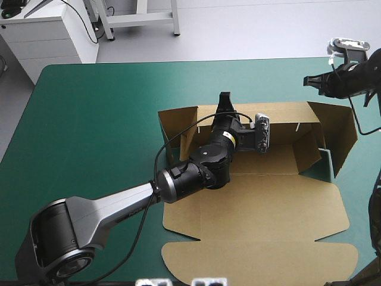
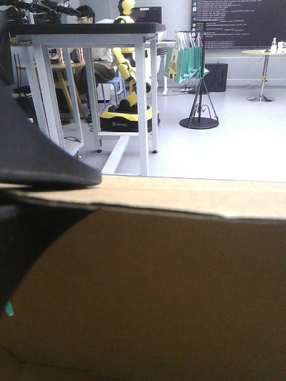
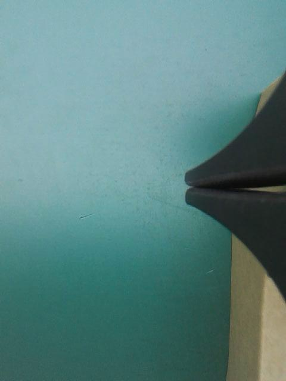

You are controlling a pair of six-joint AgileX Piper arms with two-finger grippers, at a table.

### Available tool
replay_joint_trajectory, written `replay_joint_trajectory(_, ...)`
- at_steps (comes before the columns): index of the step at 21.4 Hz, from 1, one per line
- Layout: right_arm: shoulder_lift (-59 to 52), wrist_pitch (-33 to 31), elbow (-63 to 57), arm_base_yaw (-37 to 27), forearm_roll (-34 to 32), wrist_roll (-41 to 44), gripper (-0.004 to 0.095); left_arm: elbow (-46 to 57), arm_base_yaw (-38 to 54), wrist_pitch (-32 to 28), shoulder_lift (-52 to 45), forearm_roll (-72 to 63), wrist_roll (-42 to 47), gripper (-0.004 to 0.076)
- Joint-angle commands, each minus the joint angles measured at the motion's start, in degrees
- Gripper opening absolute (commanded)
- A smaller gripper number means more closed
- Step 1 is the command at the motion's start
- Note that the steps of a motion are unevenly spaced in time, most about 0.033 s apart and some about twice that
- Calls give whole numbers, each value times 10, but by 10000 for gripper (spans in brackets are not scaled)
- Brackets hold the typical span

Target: Fold the box

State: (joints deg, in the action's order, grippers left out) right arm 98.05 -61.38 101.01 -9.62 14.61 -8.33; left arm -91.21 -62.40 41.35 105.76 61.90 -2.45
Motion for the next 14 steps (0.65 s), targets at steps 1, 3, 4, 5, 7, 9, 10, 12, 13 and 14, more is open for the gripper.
replay_joint_trajectory(1,-8,18,22,-4,10,-12,-20,-14,-6,-11,-28,19,17,-8)
replay_joint_trajectory(3,-2,8,22,-4,-13,-12,-20,-14,-6,-11,-28,19,17,-8)
replay_joint_trajectory(4,-1,-6,22,-4,-30,-12,-19,-14,-6,-11,-28,19,21,-8)
replay_joint_trajectory(5,-1,-19,22,-4,-44,-12,-20,-14,-6,-11,-28,19,24,-8)
replay_joint_trajectory(7,-2,-51,22,-4,-49,-18,-20,-14,-6,-10,-28,19,24,-8)
replay_joint_trajectory(9,-4,-78,16,-4,-44,-30,-20,-14,-6,-6,-28,19,24,-8)
replay_joint_trajectory(10,-9,-81,10,-4,-34,-35,-20,-14,-6,-6,-28,19,28,-8)
replay_joint_trajectory(12,-24,-81,3,-4,-20,-37,-20,-14,-6,-6,-28,19,32,-8)
replay_joint_trajectory(13,-32,-82,-1,-4,-16,-37,-20,-14,-6,-6,-28,19,38,-8)
replay_joint_trajectory(14,-40,-85,-8,-4,-15,-39,-20,-14,-6,-6,-28,19,44,-8)
